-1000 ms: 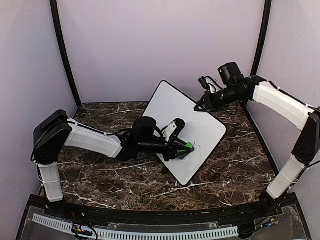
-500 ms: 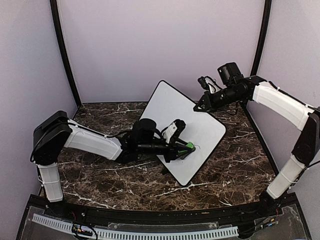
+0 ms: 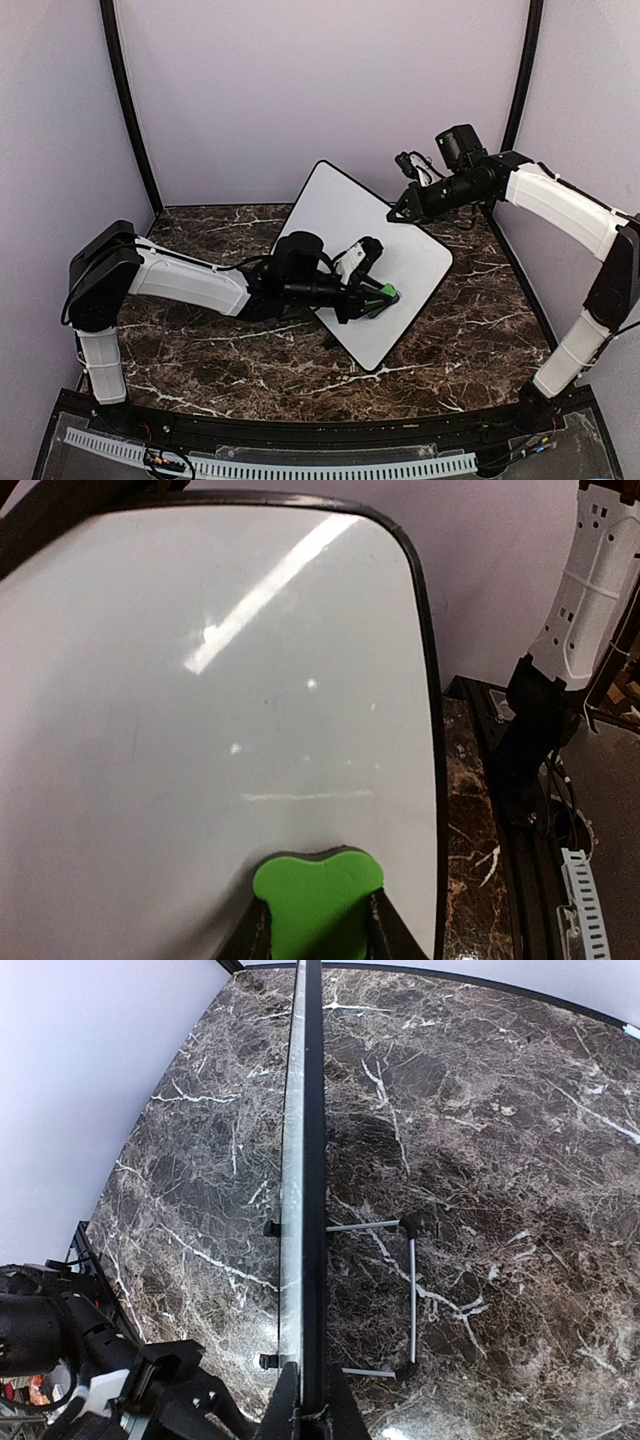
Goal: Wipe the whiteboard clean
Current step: Erase the whiteboard from the whiteboard stand.
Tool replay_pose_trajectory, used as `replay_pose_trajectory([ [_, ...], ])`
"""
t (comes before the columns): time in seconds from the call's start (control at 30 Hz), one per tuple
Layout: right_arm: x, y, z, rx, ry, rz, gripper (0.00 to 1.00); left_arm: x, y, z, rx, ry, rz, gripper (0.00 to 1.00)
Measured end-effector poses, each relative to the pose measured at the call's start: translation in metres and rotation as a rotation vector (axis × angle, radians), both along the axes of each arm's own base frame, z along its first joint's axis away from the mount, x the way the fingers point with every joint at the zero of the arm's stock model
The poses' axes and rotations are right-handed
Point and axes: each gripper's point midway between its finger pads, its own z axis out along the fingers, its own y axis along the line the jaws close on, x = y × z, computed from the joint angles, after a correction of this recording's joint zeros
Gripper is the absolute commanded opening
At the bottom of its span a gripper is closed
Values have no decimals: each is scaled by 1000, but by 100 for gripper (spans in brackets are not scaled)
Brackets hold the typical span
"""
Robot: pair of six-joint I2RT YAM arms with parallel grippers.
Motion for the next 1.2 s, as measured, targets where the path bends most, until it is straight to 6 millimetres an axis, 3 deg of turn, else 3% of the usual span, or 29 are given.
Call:
replay_pose_trajectory([
  [0.1, -1, 1, 0, 4, 1, 4, 0, 6, -18, 28, -49, -49, -3, 0],
  [0.23, -1, 1, 0, 4, 1, 4, 0, 10, -23, 36, -59, -67, 7, 0],
  [0.37, -1, 1, 0, 5, 2, 6, 0, 9, -17, 30, -59, -74, 25, 0],
  [0.63, -1, 2, 0, 5, 2, 7, 0, -3, 20, -22, 35, -33, 77, 0],
  [0.83, -1, 2, 0, 4, 0, 7, 0, -3, 16, -20, 51, -28, 71, 0],
  [0.9, -1, 1, 0, 2, -3, 9, 0, -5, 7, -12, 51, -39, 54, 0],
  [1.07, -2, 2, 1, 5, -3, 14, 0, -5, -31, 33, -25, -110, 25, 0],
  [1.2, -2, 2, 1, 5, -8, 21, 0, -4, -36, 38, -22, -131, 29, 0],
])
